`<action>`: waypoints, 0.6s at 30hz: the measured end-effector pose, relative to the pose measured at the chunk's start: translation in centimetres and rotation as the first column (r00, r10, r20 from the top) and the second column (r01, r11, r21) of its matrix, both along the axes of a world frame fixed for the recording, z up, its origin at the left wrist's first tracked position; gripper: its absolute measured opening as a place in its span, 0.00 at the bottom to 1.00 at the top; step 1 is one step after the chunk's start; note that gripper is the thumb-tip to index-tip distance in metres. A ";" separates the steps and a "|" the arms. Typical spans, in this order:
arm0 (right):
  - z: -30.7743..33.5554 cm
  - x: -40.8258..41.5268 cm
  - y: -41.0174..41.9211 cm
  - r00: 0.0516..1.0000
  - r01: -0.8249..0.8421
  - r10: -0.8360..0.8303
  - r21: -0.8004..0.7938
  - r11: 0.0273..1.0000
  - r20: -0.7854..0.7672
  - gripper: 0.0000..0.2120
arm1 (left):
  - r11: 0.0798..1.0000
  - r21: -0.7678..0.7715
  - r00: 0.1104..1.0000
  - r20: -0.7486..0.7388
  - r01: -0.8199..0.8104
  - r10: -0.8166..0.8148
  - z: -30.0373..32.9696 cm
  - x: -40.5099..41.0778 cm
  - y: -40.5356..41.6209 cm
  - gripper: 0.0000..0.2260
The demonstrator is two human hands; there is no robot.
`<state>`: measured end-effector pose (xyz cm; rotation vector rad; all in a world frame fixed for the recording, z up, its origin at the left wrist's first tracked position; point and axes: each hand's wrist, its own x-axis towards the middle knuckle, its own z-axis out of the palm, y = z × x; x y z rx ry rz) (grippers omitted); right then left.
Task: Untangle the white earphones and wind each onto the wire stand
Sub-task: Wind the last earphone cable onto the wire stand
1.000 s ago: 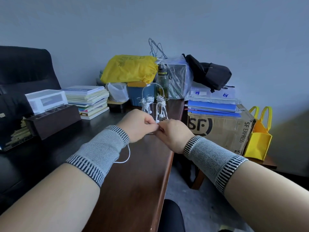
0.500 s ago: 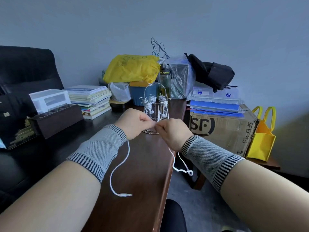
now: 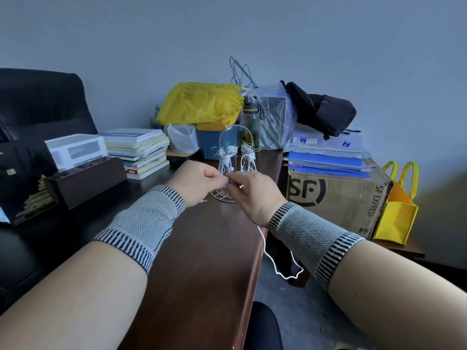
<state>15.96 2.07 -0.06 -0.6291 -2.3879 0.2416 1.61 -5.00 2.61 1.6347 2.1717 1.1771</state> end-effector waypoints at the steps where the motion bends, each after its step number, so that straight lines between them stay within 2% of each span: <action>1: 0.0 0.1 0.2 1.000 0.010 -0.010 -0.001 1.000 -0.009 0.11 | 1.000 0.003 1.000 -0.008 0.004 -0.004 0.1 0.0 0.0 0.06; 6: -0.8 2.9 2.6 0.978 0.208 -0.207 -0.044 0.977 0.032 0.13 | 0.998 -0.046 0.999 0.001 -0.044 0.044 0.0 -1.2 -0.6 0.08; 9: -1.0 3.5 2.9 0.953 0.280 -0.263 -0.112 0.953 0.149 0.12 | 0.999 -0.042 0.999 0.035 -0.020 0.021 -0.4 -0.7 0.0 0.07; 10: -1.0 3.7 3.0 0.946 0.294 -0.269 -0.126 0.948 0.180 0.09 | 1.000 -0.029 0.999 0.044 -0.010 0.011 -0.5 -0.4 0.2 0.07; 11: -0.9 3.9 3.0 0.949 0.282 -0.253 -0.146 0.948 0.188 0.08 | 1.000 -0.021 0.999 0.047 0.002 -0.001 -0.5 -0.2 0.6 0.07; 12: -0.7 4.0 2.7 0.961 0.239 -0.207 -0.180 0.954 0.182 0.14 | 1.000 -0.021 0.999 0.045 0.017 -0.017 -0.6 0.2 0.9 0.07; 13: -0.7 3.7 2.5 0.985 0.149 -0.121 -0.258 0.954 0.124 0.21 | 0.999 -0.026 0.999 0.038 0.039 -0.038 -0.7 0.5 1.2 0.07; 15: -0.5 2.9 1.8 0.998 -0.052 0.027 -0.482 0.874 -0.059 0.27 | 0.995 -0.049 0.996 0.024 0.090 -0.088 -0.8 1.4 1.8 0.06; 17: -0.4 2.1 1.4 0.980 -0.171 0.064 -0.624 0.762 -0.190 0.22 | 0.987 -0.082 0.990 0.030 0.139 -0.137 -0.9 2.2 2.5 0.08; 18: -0.3 2.0 1.6 0.979 -0.165 0.047 -0.639 0.752 -0.197 0.17 | 0.984 -0.093 0.988 0.033 0.151 -0.148 -0.9 2.3 2.8 0.10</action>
